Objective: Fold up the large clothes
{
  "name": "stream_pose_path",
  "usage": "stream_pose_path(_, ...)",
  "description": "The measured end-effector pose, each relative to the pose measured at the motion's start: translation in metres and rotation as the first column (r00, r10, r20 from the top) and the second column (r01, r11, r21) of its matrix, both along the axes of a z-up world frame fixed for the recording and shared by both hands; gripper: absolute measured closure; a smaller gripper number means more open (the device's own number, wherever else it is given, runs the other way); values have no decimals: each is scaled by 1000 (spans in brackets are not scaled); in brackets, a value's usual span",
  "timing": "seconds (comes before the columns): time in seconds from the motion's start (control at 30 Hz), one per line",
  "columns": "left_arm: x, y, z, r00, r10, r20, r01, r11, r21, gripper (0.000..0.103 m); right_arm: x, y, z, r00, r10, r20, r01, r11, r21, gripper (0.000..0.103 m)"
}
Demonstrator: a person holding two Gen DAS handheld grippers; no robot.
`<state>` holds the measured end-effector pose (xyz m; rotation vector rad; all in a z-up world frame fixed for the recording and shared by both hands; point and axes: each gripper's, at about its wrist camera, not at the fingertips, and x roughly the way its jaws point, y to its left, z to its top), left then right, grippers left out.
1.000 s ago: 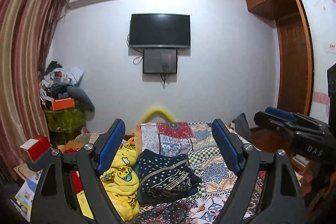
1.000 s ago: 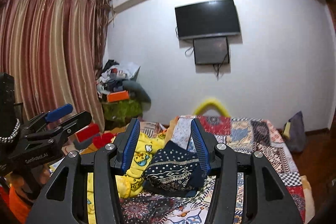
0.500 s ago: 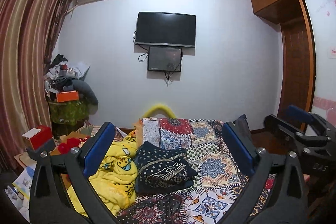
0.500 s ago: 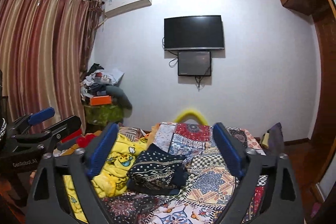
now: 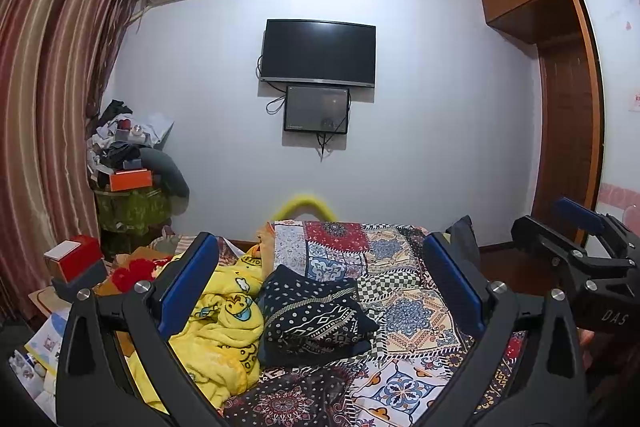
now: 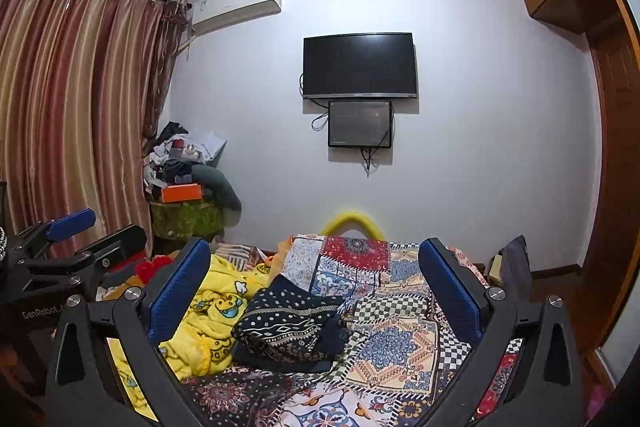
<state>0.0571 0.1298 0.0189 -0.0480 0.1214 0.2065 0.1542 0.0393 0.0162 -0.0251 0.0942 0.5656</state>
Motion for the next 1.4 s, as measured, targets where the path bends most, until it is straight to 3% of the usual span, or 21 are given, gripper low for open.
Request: stream_pose_path(1.4,14,-8,-3,997,-69,-40,69,998,-10,1,6,-18,4,999,-15,-51,17,999,45,0)
